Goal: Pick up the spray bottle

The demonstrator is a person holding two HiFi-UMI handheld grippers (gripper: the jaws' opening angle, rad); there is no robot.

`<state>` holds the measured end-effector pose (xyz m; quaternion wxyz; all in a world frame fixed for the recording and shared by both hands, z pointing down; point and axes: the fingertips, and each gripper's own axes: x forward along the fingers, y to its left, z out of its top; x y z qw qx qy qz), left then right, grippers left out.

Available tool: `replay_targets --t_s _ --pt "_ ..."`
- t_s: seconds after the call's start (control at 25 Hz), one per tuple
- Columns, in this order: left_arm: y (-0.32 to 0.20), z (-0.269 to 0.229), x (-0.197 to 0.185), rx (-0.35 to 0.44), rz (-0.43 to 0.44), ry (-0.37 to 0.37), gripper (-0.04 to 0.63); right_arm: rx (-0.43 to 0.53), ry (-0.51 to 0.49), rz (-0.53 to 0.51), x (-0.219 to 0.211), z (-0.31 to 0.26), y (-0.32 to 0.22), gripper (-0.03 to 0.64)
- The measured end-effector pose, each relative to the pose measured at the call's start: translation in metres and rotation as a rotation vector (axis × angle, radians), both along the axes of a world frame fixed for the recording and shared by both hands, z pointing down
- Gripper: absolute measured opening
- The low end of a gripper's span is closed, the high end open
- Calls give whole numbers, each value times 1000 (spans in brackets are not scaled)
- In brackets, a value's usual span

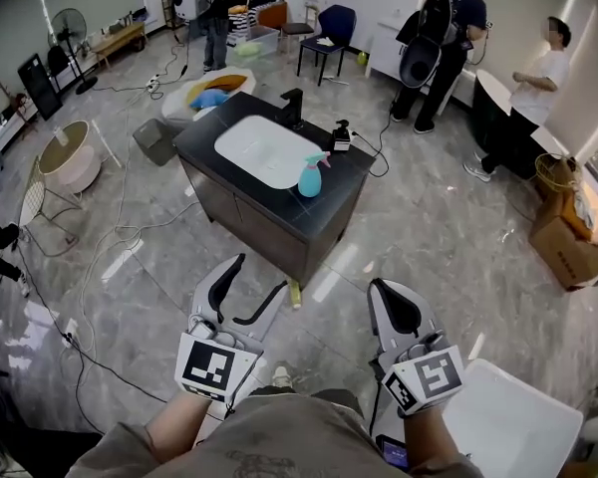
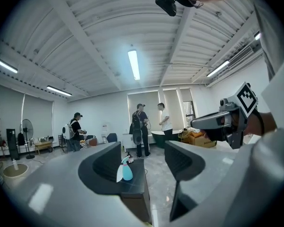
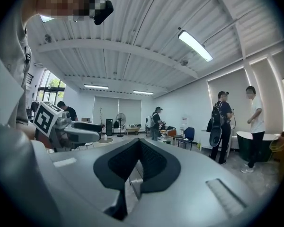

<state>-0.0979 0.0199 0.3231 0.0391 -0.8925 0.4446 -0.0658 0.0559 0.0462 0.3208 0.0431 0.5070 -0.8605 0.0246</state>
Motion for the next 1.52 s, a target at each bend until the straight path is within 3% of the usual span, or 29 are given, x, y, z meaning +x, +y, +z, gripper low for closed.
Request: replay_targets --t_s 0.32,1.08,1.52 --pt "-61 12 -6 -22 0 -14 276 -22 9 -14 -10 7 -60 29" --pt "-219 19 45 -45 -50 -37 276 -53 5 -87 38 24 -236 29" --pt "-265 33 60 -69 -111 -47 276 -58 -1 -126 59 33 -291 29"
